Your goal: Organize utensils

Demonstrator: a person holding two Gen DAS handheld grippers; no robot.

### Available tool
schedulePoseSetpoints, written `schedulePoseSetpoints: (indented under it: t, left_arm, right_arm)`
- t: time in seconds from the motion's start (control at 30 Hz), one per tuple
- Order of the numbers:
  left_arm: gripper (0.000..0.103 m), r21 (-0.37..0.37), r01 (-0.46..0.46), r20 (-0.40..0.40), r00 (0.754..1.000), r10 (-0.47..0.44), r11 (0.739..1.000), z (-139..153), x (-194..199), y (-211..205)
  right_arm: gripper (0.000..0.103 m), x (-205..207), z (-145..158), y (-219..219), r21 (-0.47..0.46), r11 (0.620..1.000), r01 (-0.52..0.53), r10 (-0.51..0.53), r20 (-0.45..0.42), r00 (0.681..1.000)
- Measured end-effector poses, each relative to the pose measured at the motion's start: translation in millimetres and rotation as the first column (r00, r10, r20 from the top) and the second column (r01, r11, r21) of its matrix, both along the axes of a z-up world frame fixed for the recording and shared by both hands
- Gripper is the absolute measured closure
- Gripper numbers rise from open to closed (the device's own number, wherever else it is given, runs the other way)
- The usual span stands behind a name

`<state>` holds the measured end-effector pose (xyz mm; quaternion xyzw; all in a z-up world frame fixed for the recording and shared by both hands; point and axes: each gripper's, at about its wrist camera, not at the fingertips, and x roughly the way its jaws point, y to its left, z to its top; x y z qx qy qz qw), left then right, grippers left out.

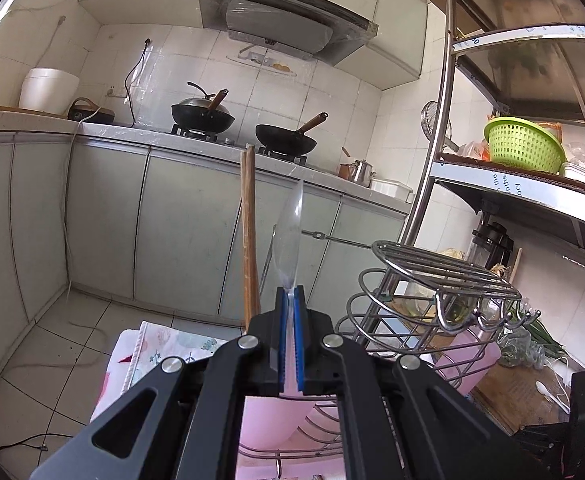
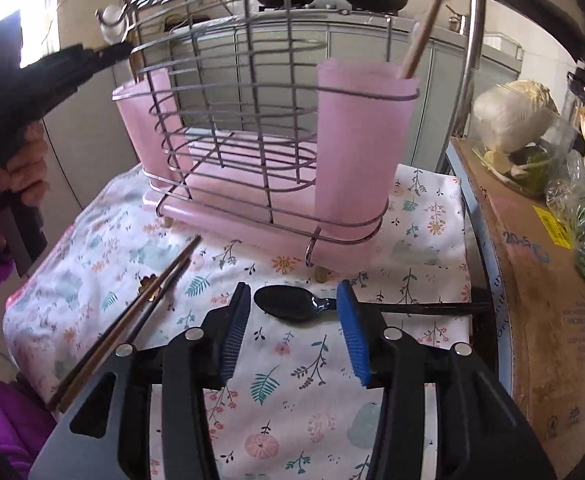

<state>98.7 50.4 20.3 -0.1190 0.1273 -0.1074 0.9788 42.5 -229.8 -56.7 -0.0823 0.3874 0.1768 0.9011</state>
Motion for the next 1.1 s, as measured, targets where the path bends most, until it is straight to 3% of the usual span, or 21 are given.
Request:
schedulePoseSetpoints:
  t: [0.17,0.33,0.5,0.63,0.67,0.7,0.73,0.8,0.9,1.1]
  left_arm:
    - [0.100,-0.010,0.003,-0.012,1.000,-0.003,1.000,-3.5,0.9,3.5]
    - [0.100,-0.010,0.011,-0.020,1.000,-0.011,1.000,-6.3,3.1,4.7]
    - [0.100,-0.013,0.015,-0.024,1.000,-0.015,1.000,-6.0,4.8,3.5]
    - [0.100,0.001,0.022,-0.010,1.000,-0.022,1.000,-2.5,2.0,1.7]
    - [0.100,0.001,0.022,-0.007,1.000,-0.022,1.000,-1.4,1.4,1.4]
    - [0.100,-0.001,0.022,-0.005,1.000,-0.022,1.000,-0.7,0.7,1.4]
    - [0.100,-0.005,0.021,-0.005,1.000,-0.021,1.000,-0.2,0.2,1.4]
    - [0.100,-0.010,0.020,-0.004,1.000,-0.020,1.000,0.9,-1.1,0.9]
    - [0.100,-0.011,0.019,-0.002,1.000,-0.019,1.000,2.5,-4.2,0.2]
    - [0.100,-0.019,0.017,0.006,1.000,-0.017,1.000,8.1,-9.9,0.5]
  right_arm:
    - [0.058,7.5,-16.9,14.3,-0.129,0.989,-0.067,0.066,-0.016,0.998]
    - [0.058,19.9,-27.9,25.6,-0.253,0.947,-0.200,0.184,-0.086,0.979]
    - [0.057,33.4,-44.7,38.9,-0.312,0.910,-0.272,0.242,-0.131,0.961]
    - [0.058,37.2,-48.6,40.7,-0.299,0.908,-0.293,0.268,-0.123,0.956]
    - [0.067,37.5,-48.5,40.4,-0.285,0.910,-0.300,0.274,-0.128,0.953]
    - [0.083,37.6,-49.0,40.7,-0.271,0.911,-0.311,0.284,-0.136,0.949]
    - [0.089,35.9,-49.7,43.1,-0.283,0.908,-0.309,0.285,-0.126,0.950]
    - [0.093,29.9,-51.7,49.3,-0.336,0.893,-0.300,0.289,-0.082,0.954]
    - [0.095,20.5,-43.3,49.9,-0.322,0.904,-0.283,0.287,-0.035,0.957]
    - [0.097,-3.0,1.4,41.6,-0.193,0.953,-0.233,0.256,0.104,0.961]
